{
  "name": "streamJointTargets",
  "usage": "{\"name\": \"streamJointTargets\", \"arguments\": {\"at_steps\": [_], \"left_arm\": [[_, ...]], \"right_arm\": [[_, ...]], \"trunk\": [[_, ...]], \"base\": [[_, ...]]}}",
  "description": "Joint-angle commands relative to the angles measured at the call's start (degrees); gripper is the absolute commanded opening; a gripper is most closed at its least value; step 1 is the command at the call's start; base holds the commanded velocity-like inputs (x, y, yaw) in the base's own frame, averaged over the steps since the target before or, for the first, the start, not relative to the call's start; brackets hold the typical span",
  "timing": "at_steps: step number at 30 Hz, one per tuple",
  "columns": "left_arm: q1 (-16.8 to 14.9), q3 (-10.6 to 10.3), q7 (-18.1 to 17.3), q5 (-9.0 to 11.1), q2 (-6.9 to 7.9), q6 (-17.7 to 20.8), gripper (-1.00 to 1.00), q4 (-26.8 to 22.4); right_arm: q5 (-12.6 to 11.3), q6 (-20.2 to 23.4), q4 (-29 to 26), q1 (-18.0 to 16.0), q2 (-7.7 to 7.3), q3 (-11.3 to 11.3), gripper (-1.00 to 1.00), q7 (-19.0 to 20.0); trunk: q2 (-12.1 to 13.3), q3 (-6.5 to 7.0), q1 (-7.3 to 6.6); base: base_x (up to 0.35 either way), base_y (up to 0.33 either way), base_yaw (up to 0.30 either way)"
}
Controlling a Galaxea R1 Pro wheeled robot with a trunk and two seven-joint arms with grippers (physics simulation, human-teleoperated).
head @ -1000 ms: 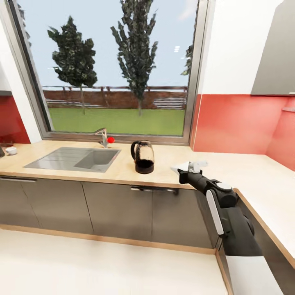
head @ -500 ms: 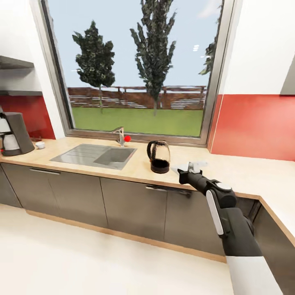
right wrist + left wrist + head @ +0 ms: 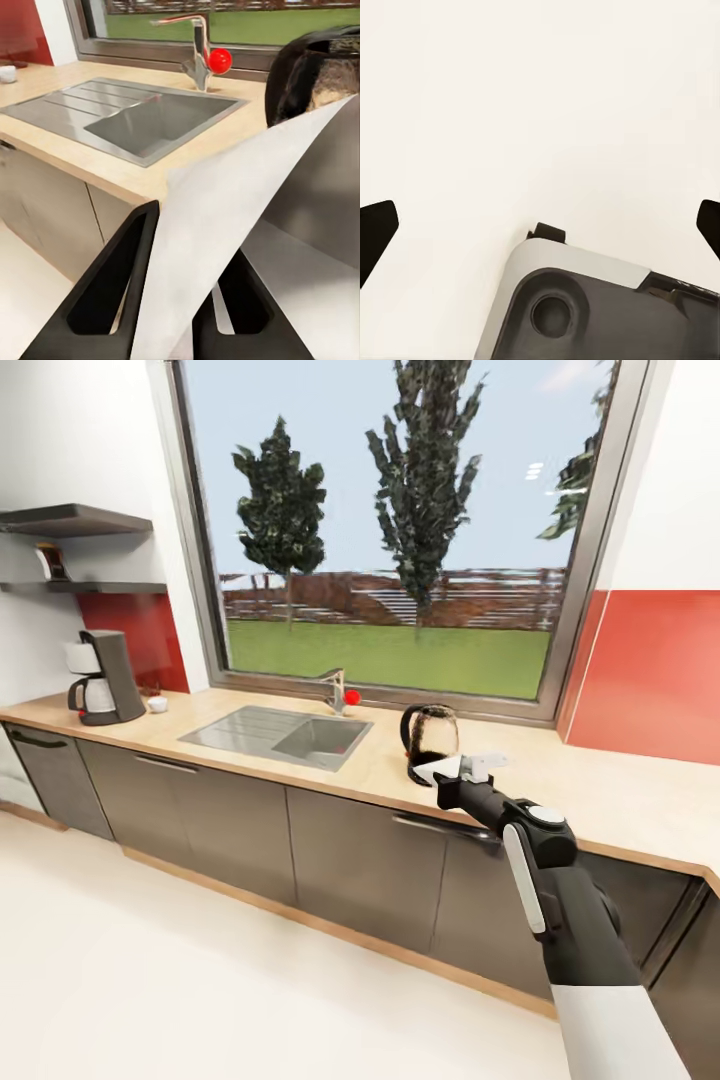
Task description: Set up a coffee station on the kitchen countertop: keep the coffee maker on the countertop, move the bottle of coffee from the kitchen shelf to the counter next to the coffee maker, place a paper coffee filter on top of the coffee maker, put the saucer next to the coffee maker with the coffee cup on the saucer, and place the electric kettle next to the coffee maker.
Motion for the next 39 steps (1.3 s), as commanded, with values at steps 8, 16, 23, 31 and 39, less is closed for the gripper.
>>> {"name": "streamJointTargets", "arguments": {"at_steps": [8,16,23,31,39], "left_arm": [[0.04,0.04,0.06,0.16,-0.01,-0.03,1.00,-0.11],[0.04,0.10,0.06,0.16,0.01,-0.04,1.00,-0.11],[0.04,0.13,0.06,0.16,0.02,-0.04,1.00,-0.11],[0.04,0.13,0.06,0.16,0.02,-0.04,1.00,-0.11],[0.04,0.13,0.06,0.16,0.02,-0.04,1.00,-0.13]], "right_arm": [[-0.15,0.34,-0.04,-0.05,0.03,-0.02,-1.00,0.13],[-0.15,0.34,-0.04,-0.05,0.03,0.00,-1.00,0.13],[-0.15,0.34,-0.04,-0.05,0.03,0.02,-1.00,0.13],[-0.15,0.34,-0.02,-0.05,0.03,0.12,-1.00,0.13],[-0.23,0.45,0.10,0.03,0.08,0.19,-1.00,0.22]], "trunk": [[-0.05,-0.06,0.01],[-0.05,-0.06,0.01],[-0.05,-0.06,0.01],[-0.05,-0.06,0.01],[-0.05,-0.06,0.01]], "base": [[0.000,0.000,0.270],[0.000,0.000,0.270],[0.000,0.000,0.270],[0.102,0.089,0.189],[0.237,0.213,0.015]]}}
